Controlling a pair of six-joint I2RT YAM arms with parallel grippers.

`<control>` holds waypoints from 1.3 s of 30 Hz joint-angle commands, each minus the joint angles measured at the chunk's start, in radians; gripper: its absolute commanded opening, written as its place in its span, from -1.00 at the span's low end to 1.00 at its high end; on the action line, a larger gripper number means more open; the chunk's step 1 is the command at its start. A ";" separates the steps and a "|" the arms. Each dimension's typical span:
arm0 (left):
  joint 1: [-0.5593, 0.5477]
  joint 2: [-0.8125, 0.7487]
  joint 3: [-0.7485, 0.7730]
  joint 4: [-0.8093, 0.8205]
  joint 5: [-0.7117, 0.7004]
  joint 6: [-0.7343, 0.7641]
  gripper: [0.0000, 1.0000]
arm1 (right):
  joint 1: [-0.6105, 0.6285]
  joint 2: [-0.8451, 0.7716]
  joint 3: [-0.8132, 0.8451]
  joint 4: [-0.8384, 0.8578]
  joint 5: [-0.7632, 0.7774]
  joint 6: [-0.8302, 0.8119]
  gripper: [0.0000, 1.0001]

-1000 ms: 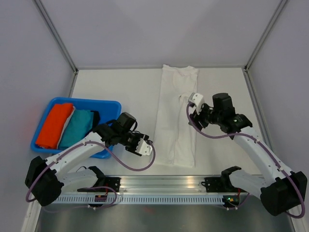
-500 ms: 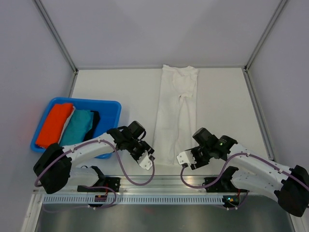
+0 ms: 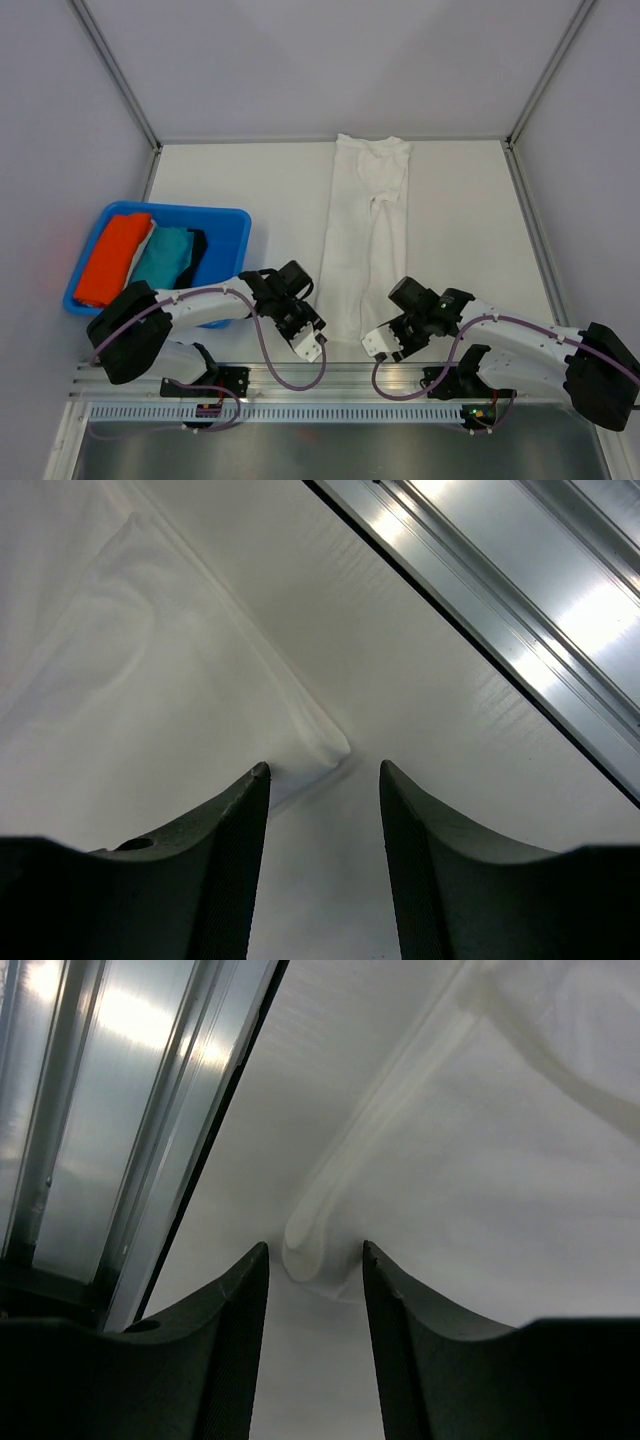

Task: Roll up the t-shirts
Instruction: Roll the tshirt

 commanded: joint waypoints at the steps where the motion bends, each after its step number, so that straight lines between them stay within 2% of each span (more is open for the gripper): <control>1: -0.007 0.036 0.004 0.031 0.011 0.037 0.06 | 0.007 0.019 -0.028 0.057 0.017 -0.004 -0.06; 5: -0.021 0.064 0.015 0.034 0.025 0.003 -0.01 | 0.006 0.014 -0.030 0.037 0.028 0.009 -0.32; 8: -0.021 0.070 0.017 0.040 0.030 -0.029 -0.22 | 0.006 0.008 -0.024 0.005 0.017 0.015 -0.51; 11: -0.020 0.078 0.017 0.040 0.048 -0.028 -0.66 | 0.006 0.002 -0.002 -0.009 -0.018 0.042 -0.66; 12: -0.021 0.081 0.021 0.039 0.053 -0.035 -0.90 | 0.006 0.000 0.005 -0.009 -0.026 0.061 -0.69; 13: -0.020 0.088 0.027 0.037 0.060 -0.051 -0.95 | 0.007 0.000 0.015 -0.020 -0.045 0.081 -0.76; 17: -0.010 0.130 0.131 0.004 0.059 -0.219 -0.95 | 0.000 -0.009 0.054 -0.072 -0.059 0.098 -0.92; 19: 0.002 0.134 0.156 -0.018 0.082 -0.227 -0.95 | -0.015 -0.007 0.068 -0.083 -0.079 0.104 -0.99; 26: 0.103 0.119 0.253 -0.158 0.192 -0.270 -0.95 | -0.129 -0.006 0.127 -0.142 -0.181 0.096 -0.99; 31: 0.166 0.177 0.355 -0.247 0.247 -0.301 -0.95 | -0.190 0.005 0.142 -0.159 -0.217 0.108 -0.99; 33: 0.184 0.209 0.386 -0.261 0.284 -0.365 -0.95 | -0.224 0.002 0.148 -0.165 -0.228 0.121 -0.99; 39: 0.226 0.282 0.454 -0.273 0.294 -0.442 -0.95 | -0.293 0.017 0.153 -0.073 -0.230 0.245 -0.99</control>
